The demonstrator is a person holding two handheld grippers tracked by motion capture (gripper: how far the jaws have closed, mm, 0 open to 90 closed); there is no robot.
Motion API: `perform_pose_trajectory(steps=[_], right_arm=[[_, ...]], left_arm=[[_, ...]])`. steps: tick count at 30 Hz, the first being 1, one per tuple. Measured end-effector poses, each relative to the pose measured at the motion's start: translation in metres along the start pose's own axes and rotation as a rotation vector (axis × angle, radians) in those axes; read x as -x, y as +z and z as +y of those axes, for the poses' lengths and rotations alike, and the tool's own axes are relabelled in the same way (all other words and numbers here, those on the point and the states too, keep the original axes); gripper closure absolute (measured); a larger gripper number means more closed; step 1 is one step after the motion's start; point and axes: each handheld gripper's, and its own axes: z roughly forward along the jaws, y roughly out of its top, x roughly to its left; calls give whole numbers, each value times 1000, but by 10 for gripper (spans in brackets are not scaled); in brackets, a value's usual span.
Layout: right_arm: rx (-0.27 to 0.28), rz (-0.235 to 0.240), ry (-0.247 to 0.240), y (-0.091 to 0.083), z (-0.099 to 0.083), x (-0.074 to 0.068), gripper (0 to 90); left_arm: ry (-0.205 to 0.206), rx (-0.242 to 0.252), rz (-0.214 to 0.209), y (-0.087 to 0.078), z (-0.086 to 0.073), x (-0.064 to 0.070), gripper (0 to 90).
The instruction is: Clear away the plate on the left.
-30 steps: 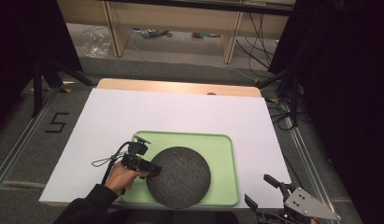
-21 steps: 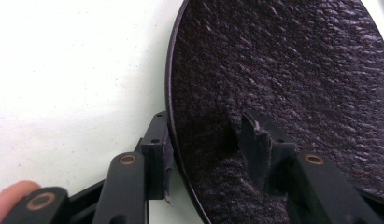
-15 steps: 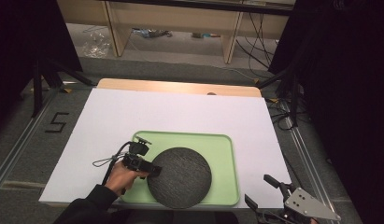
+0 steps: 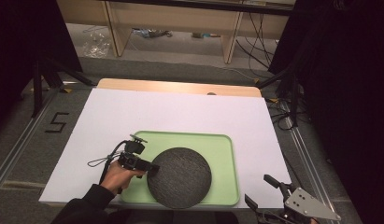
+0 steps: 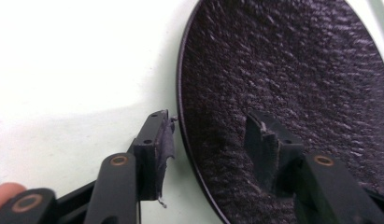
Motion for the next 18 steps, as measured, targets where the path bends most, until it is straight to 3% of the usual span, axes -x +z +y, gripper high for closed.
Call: perform_pose_trajectory(steps=[4,6,9,11,18], right_arm=[[15,-10,-27,1,0,2,166],[-2,2,5,0,0,0,165],[-2,2,3,0,0,0,166],[-1,1,1,0,0,0,166],[11,-8,-22,1,0,2,165]], left_arm=[[11,20,3,-5,0,-3,451],[7,32,-4,-8,0,-2,432],[9,45,4,-11,1,-2,401],[-18,78,7,-12,0,-1,376],[-25,144,34,-21,0,-1,320]])
